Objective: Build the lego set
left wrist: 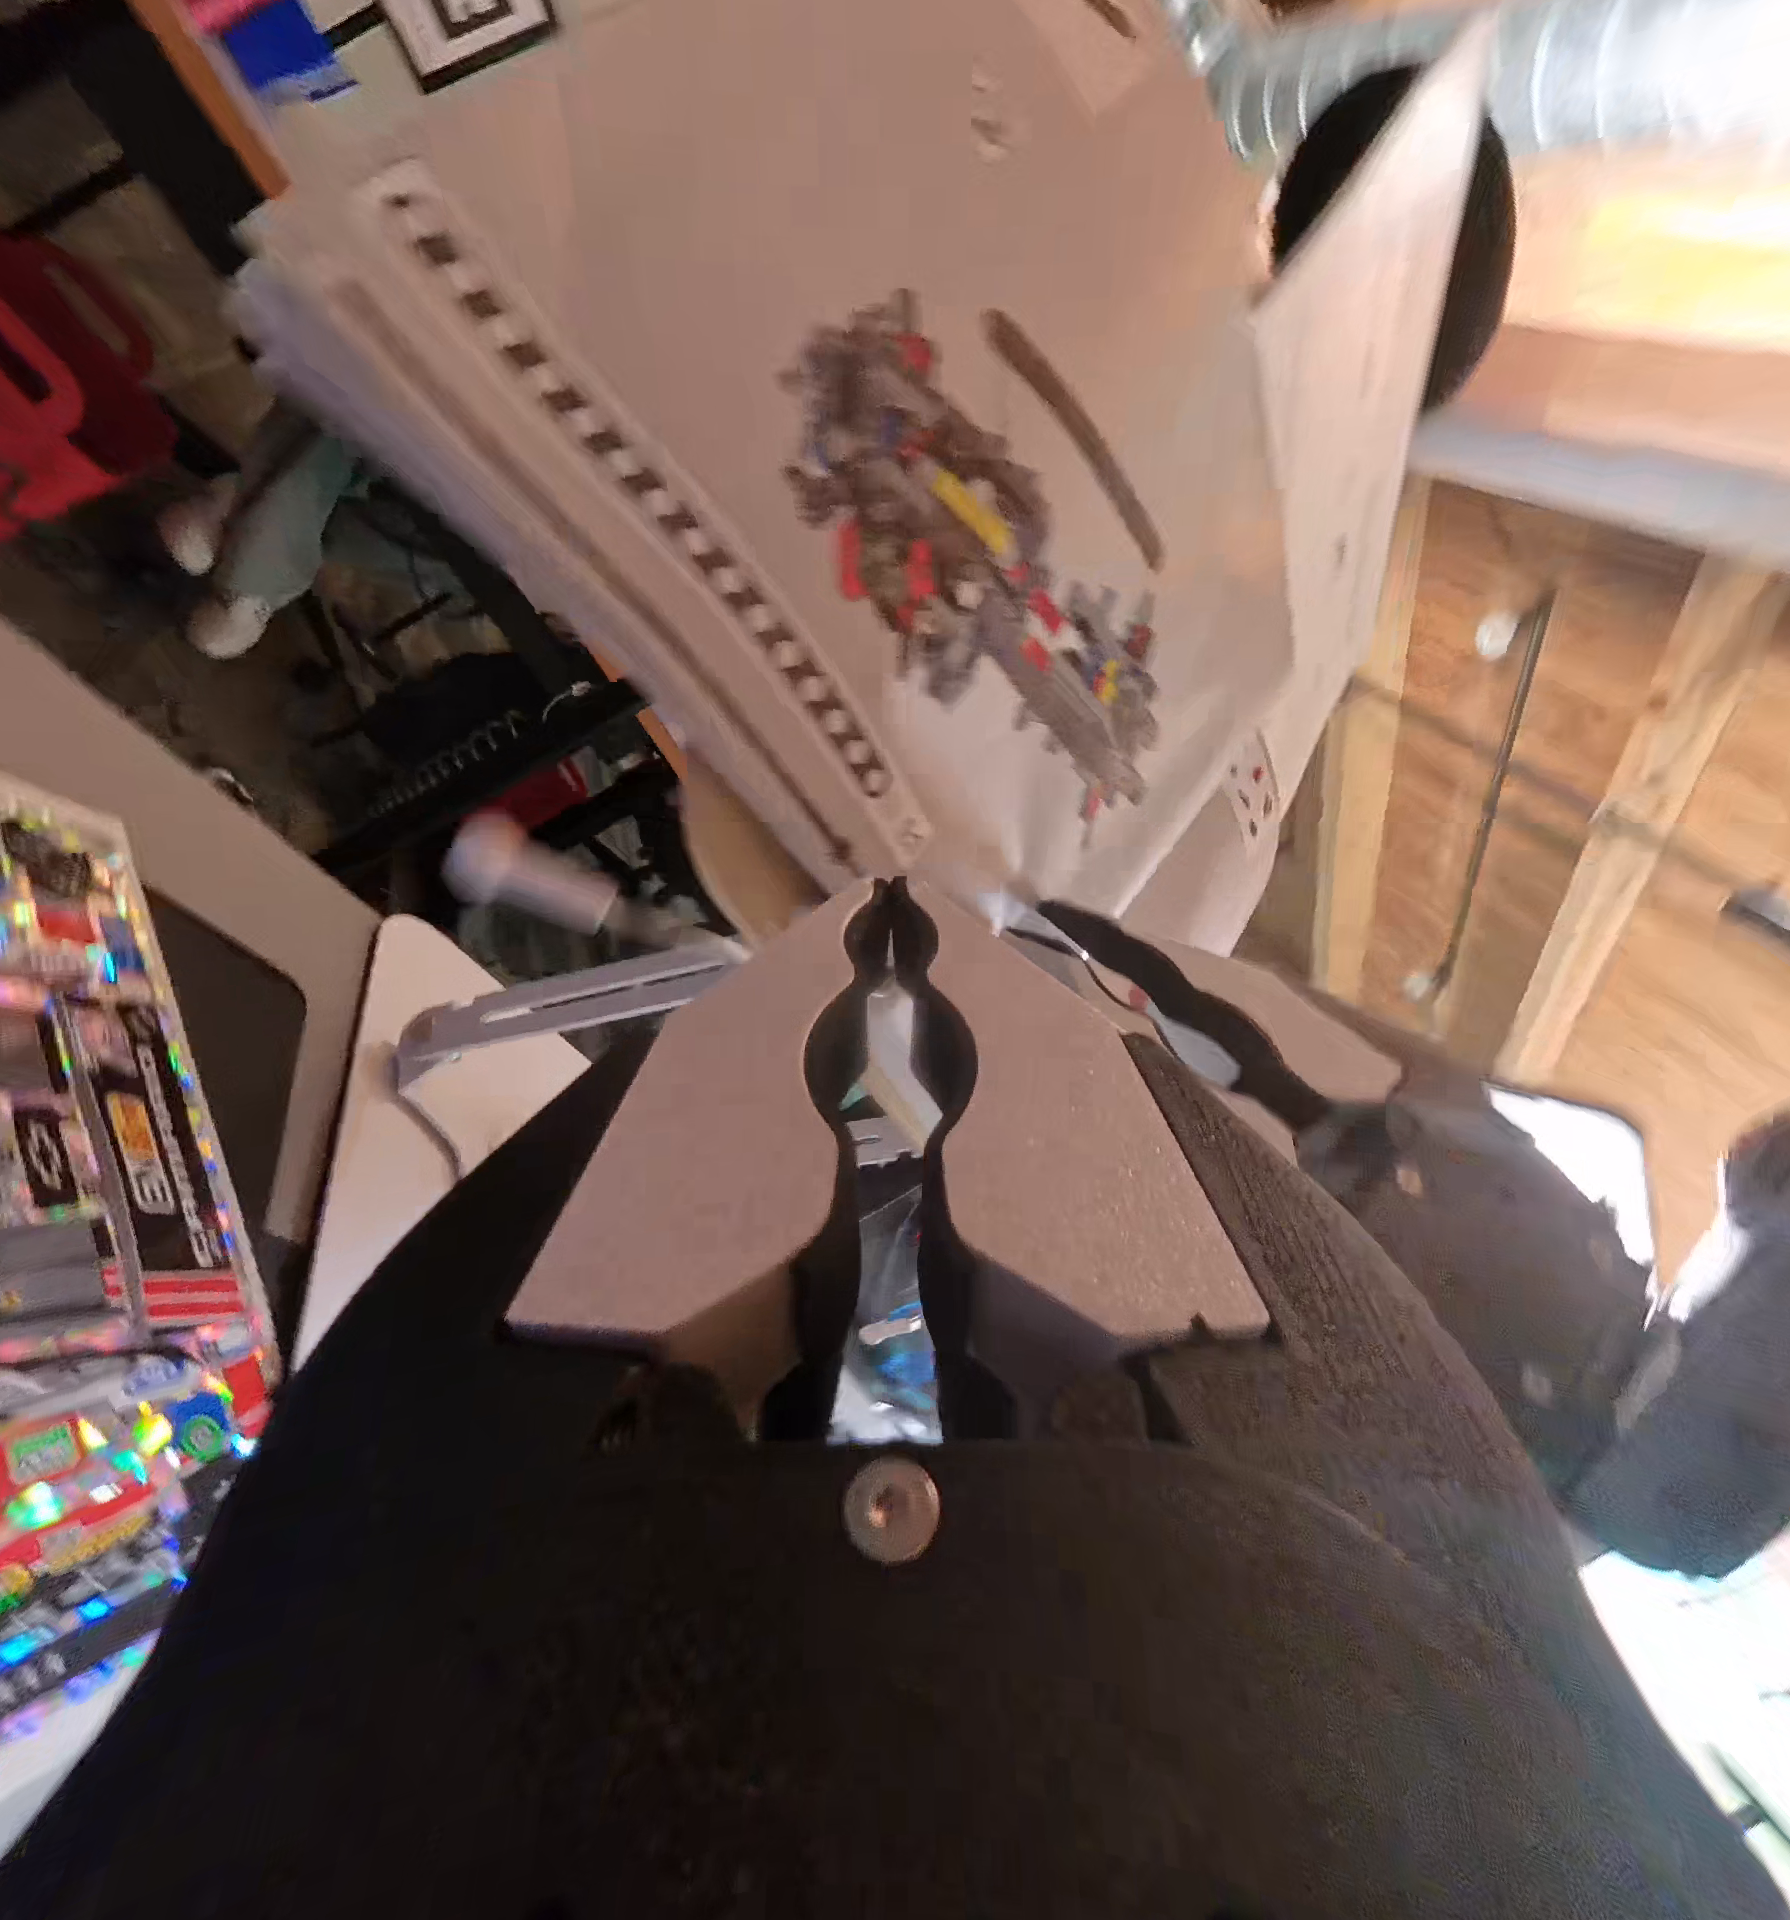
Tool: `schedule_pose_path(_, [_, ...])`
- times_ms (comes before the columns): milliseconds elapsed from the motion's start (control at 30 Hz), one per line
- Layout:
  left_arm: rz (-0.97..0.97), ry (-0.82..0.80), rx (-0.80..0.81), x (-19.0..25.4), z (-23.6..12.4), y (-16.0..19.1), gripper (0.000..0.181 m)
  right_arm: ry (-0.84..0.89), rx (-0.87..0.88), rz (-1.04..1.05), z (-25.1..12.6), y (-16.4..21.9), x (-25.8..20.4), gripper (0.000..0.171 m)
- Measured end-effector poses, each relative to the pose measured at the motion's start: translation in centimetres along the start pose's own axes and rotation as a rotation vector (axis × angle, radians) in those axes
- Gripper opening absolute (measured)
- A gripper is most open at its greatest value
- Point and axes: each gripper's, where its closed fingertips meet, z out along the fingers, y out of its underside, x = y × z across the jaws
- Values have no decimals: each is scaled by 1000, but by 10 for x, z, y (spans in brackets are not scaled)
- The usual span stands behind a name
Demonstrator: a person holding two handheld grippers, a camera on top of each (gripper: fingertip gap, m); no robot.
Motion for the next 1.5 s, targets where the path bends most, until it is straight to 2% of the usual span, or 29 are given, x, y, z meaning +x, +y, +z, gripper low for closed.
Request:
schedule_pose_path(33, [72,-12,-30,4,2,1,0,-12,-1,12,2,0,0,14])
schedule_pose_path(200, [118,-138,-154,-10,3,2,16,-23,-2,18,5,1,-1,14])
schedule_pose_path(300, [83,-150,-175,-13,-9,28,27,-16,7,15,5,1,-1,14])
schedule_pose_path(367, [4,-152,-177,-21,-11,43,57,-16,10,12,5,1,-1,14])
schedule_pose_path(433, [-92,-149,-139,-29,-4,41,70,-26,12,23,4,0,-2,14])
schedule_pose_path(500, [-174,-143,-68,-37,5,26,63,-40,18,44,3,0,-2,14])
schedule_pose_path(533, [-183,-156,-48,-43,9,20,48,-46,24,55,3,0,-1,14])
schedule_pose_path(567, [-181,-143,-33,-45,12,15,19,-53,30,66,3,0,-1,13])
schedule_pose_path(633, [-140,-78,-3,-33,13,5,5,-68,35,90,3,0,-1,13])
schedule_pose_path(733, [77,-126,31,-13,8,0,2,-76,37,116,5,1,1,14])
schedule_pose_path(867, [379,-162,-45,-3,14,-4,2,-90,27,143,8,1,1,17])
schedule_pose_path(1067, [200,-131,-50,-17,3,2,4,-76,25,127,10,-1,-1,14])
schedule_pose_path(1200, [404,-129,-21,-9,4,1,5,-76,15,98,10,-1,-3,17])
schedule_pose_path(1333, [834,-138,-138,7,25,-5,3,-78,9,80,10,-2,-5,19])
schedule_pose_path(1400, [958,-121,-244,13,35,-2,3,-78,9,80,10,-2,-5,19])
schedule_pose_path(1467, [964,-170,-327,5,40,-3,5,-80,11,81,9,-3,-6,20])
schedule_pose_path(1500, [875,-163,-349,5,40,-4,5,-84,15,85,8,-3,-6,21])
